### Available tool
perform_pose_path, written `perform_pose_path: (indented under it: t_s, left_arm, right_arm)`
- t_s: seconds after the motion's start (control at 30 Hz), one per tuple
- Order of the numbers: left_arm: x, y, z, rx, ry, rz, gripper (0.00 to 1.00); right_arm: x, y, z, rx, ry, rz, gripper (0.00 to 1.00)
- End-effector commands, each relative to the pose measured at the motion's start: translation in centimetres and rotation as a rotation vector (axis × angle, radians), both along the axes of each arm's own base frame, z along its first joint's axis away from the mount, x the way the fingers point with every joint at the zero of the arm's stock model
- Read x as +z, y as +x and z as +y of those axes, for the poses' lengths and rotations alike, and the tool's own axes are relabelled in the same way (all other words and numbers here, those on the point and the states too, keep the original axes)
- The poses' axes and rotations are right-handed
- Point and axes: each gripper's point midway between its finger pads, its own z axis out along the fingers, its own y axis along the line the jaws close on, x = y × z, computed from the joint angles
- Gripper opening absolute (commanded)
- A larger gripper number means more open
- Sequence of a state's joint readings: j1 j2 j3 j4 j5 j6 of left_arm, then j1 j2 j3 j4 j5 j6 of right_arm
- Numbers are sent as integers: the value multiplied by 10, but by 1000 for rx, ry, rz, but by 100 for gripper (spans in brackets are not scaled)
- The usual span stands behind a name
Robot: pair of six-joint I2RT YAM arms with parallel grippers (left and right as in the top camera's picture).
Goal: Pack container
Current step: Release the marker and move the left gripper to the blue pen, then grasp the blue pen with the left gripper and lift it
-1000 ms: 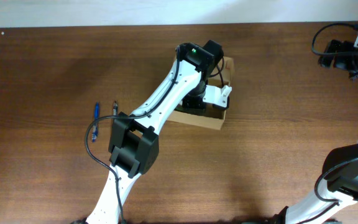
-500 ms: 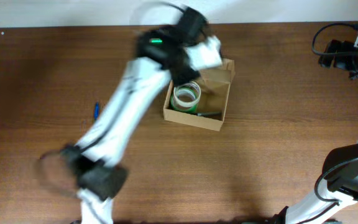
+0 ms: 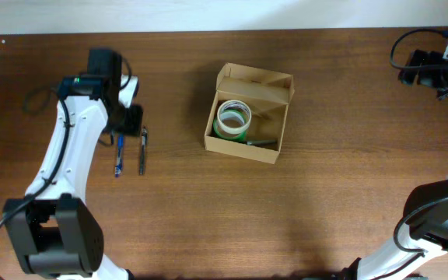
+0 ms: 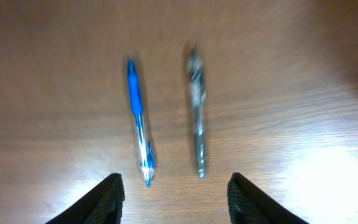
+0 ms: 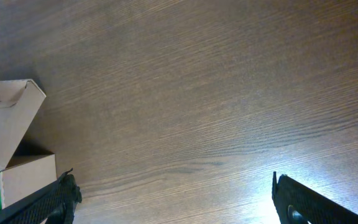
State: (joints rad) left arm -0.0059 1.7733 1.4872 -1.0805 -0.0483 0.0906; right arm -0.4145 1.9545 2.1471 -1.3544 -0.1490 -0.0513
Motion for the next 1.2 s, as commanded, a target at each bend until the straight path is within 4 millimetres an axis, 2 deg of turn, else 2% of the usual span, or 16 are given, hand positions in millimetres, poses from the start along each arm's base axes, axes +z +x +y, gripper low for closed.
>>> perform_pose_path:
  t_s: [0.0, 0.17, 0.4, 0.83, 1.07, 1.13, 1.17]
  left_arm:
    - [-21, -9, 6, 76, -47, 16, 54]
    - [-55, -11, 15, 102, -60, 23, 54]
    - [-95, -20, 25, 70, -55, 135, 53]
    - [-128, -21, 35, 97, -62, 195, 52]
    - [-141, -27, 34, 99, -64, 234, 41]
    - [-141, -26, 34, 99, -64, 231, 29]
    - [-141, -26, 34, 99, -64, 231, 19]
  right_arm:
    - [1, 1, 2, -2, 10, -4, 99]
    - [1, 1, 2, -2, 10, -4, 99]
    - [1, 1, 2, -2, 10, -4, 99]
    - [1, 1, 2, -2, 10, -4, 99]
    - [1, 1, 2, -2, 10, -4, 99]
    - [1, 1, 2, -2, 10, -4, 99]
    - [1, 1, 2, -2, 10, -4, 99]
